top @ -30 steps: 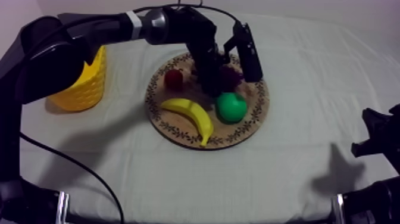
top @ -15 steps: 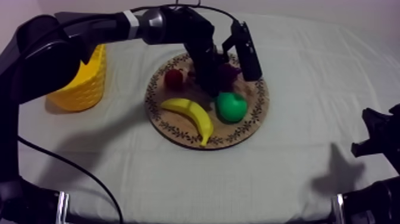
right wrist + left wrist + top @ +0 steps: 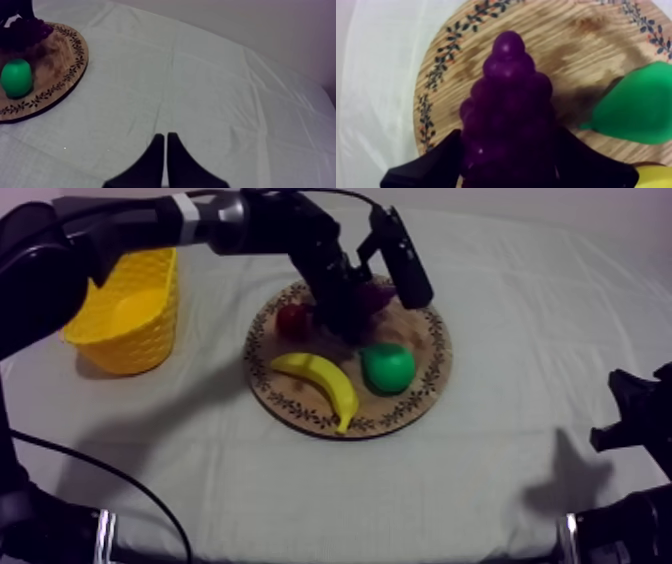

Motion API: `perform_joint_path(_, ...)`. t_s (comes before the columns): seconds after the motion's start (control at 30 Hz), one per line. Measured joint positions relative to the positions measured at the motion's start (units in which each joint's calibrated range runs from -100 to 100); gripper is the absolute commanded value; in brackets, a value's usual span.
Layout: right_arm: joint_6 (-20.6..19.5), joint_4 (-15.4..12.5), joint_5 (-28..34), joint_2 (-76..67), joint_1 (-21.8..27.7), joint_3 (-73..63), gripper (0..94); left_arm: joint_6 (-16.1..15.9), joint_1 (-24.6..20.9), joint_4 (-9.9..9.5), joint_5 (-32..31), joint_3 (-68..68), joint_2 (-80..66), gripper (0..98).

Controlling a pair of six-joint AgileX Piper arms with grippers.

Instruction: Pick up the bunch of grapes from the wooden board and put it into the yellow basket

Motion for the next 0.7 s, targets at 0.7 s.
perform_joint_path(0.7, 0.0, 0.0, 0.0, 0.0, 0.0, 0.0, 0.2, 16.0, 5.5, -0.46, 4.2, 14.5, -30.1, 59.9)
